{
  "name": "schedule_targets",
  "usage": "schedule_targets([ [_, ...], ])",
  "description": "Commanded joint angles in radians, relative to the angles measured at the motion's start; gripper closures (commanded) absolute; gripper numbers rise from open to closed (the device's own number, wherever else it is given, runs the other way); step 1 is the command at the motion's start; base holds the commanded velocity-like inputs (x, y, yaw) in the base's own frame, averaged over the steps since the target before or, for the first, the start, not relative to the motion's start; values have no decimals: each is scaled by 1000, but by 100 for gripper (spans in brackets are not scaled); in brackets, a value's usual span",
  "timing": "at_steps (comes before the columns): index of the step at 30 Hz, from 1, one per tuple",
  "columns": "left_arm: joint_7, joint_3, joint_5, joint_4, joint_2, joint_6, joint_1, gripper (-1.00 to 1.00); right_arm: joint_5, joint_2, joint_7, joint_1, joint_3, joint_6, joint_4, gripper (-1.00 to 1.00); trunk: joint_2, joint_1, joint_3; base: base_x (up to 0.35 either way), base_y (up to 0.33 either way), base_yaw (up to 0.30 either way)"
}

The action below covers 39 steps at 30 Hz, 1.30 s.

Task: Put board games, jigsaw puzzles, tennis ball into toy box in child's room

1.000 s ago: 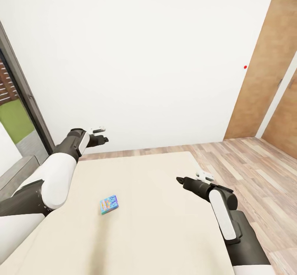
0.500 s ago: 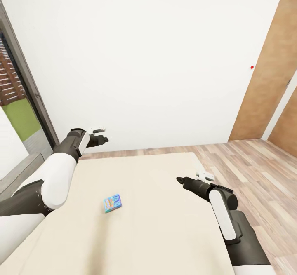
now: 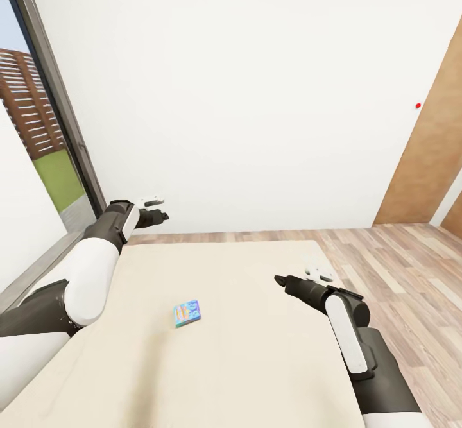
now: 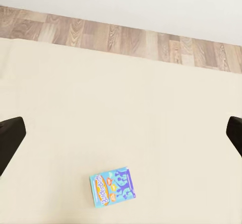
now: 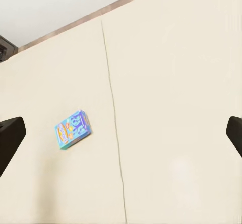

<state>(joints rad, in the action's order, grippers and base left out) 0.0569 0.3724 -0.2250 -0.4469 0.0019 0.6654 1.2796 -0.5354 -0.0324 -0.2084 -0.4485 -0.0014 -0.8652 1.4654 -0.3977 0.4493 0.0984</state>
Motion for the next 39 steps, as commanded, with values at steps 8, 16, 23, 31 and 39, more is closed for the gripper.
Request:
schedule_targets([
  [8, 6, 7, -10, -1, -2, 3, 1, -100, -11, 0, -8, -2, 0, -3, 1, -100, -2, 1, 2, 0, 0, 17],
  [16, 6, 7, -11, -1, -2, 3, 1, -100, -13, 0, -8, -1, 0, -4, 1, -100, -2, 1, 3, 0, 0, 1],
  [23, 6, 7, -11, -1, -2, 2, 1, -100, -15, 0, -8, -1, 0, -5, 0, -100, -2, 1, 12, 0, 0, 0],
  [31, 6, 7, -11, -1, -2, 2, 1, -100, -16, 0, -8, -2, 0, -6, -2, -100, -2, 1, 25, 0, 0, 0],
  [39, 6, 6, -11, -1, -2, 2, 1, -100, -17, 0, -8, -2, 0, -8, -3, -100, -2, 1, 38, 0, 0, 0],
])
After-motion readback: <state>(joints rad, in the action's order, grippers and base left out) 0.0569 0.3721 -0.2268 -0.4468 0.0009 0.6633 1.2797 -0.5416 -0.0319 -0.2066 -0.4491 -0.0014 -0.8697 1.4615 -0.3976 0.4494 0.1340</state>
